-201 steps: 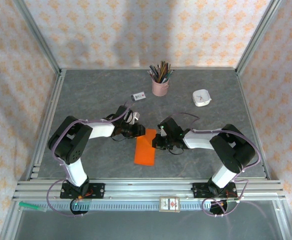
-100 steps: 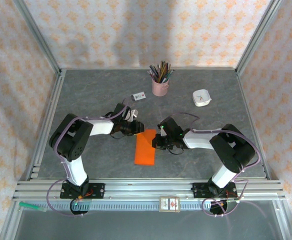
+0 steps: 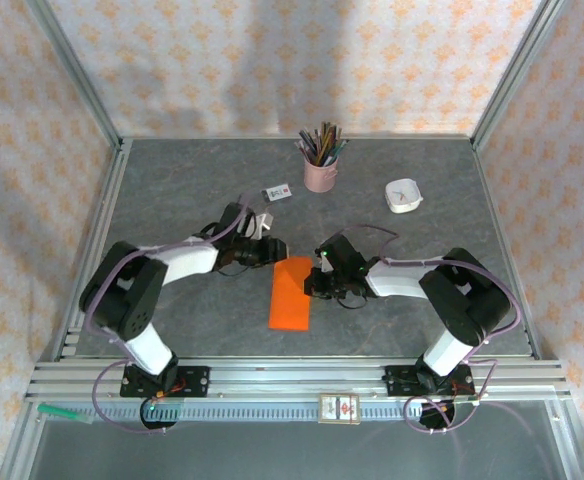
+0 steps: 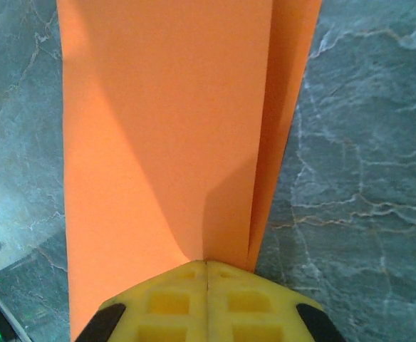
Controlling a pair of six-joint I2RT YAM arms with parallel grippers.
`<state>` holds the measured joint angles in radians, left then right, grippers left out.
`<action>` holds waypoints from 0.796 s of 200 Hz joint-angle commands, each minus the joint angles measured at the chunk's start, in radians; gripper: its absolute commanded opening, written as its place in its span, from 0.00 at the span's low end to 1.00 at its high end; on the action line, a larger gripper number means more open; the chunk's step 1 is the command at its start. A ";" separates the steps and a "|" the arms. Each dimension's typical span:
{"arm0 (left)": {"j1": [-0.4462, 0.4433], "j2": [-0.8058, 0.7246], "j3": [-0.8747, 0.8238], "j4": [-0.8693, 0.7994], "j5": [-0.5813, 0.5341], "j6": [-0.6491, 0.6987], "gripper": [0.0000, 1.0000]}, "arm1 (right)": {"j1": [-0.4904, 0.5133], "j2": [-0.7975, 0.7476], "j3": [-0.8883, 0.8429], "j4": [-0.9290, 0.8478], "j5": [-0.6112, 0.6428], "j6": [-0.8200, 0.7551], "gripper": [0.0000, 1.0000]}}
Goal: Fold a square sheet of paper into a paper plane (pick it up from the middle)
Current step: First fold a square sheet of paper at the bottom-center of the table.
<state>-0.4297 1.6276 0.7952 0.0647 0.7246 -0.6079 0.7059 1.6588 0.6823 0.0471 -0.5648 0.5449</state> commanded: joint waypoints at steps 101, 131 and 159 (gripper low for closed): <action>-0.114 -0.225 -0.330 0.066 0.046 -0.117 0.00 | -0.017 0.095 -0.044 -0.206 0.204 -0.028 0.00; -0.119 -0.214 -0.335 0.075 0.044 -0.115 0.00 | -0.017 0.088 -0.046 -0.206 0.207 -0.028 0.00; -0.119 -0.192 -0.347 0.076 0.047 -0.112 0.00 | -0.017 0.088 -0.047 -0.204 0.207 -0.026 0.00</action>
<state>-0.5457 1.4151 0.4698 0.1169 0.7570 -0.7143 0.7059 1.6615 0.6895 0.0349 -0.5648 0.5449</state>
